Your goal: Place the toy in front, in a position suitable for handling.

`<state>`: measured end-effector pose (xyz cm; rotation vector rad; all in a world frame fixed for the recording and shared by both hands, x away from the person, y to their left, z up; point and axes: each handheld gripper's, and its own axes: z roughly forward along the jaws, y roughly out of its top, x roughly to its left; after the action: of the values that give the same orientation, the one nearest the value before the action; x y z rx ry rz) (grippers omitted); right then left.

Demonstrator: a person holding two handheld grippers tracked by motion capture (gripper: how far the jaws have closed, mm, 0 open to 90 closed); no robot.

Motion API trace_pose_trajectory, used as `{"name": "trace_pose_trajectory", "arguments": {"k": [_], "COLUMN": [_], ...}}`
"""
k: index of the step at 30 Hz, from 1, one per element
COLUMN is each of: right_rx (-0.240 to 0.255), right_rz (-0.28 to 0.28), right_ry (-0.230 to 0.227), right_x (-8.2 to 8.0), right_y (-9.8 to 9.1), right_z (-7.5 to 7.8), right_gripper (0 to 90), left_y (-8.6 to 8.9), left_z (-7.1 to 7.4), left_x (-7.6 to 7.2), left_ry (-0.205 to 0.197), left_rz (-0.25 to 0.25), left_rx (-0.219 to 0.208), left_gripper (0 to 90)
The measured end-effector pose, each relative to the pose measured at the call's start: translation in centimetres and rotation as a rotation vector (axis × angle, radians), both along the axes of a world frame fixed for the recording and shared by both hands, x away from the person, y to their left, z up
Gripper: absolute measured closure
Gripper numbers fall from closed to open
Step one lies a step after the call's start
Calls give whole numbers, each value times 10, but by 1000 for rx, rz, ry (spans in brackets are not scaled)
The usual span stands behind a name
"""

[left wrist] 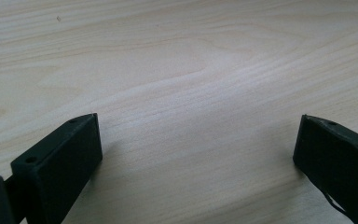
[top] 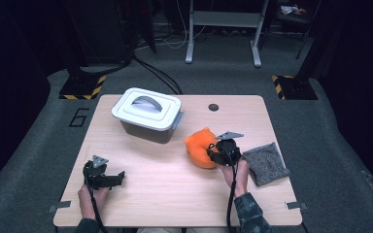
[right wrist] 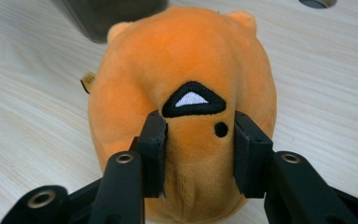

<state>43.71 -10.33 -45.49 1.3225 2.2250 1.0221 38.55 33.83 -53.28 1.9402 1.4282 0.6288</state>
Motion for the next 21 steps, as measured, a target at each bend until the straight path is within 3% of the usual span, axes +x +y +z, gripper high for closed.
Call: {"name": "trace_pose_trajectory", "arguments": {"k": [4,13,21], "right_rx": [-1,-5,-3], "right_rz": [47,107,206], "right_ry": [-29,-45,-51], "right_x": [0,-2,-10], "right_y": [-1,-8,-20], "right_z": [4,14,23], "right_gripper": [626,636,636], "left_y": [0,0,0], "left_z": [0,0,0], "left_x": [0,0,0], "left_ry": [0,0,3], "left_rz": [0,0,0], "left_rx": [1,1,2], "left_gripper": [7,7,7]}}
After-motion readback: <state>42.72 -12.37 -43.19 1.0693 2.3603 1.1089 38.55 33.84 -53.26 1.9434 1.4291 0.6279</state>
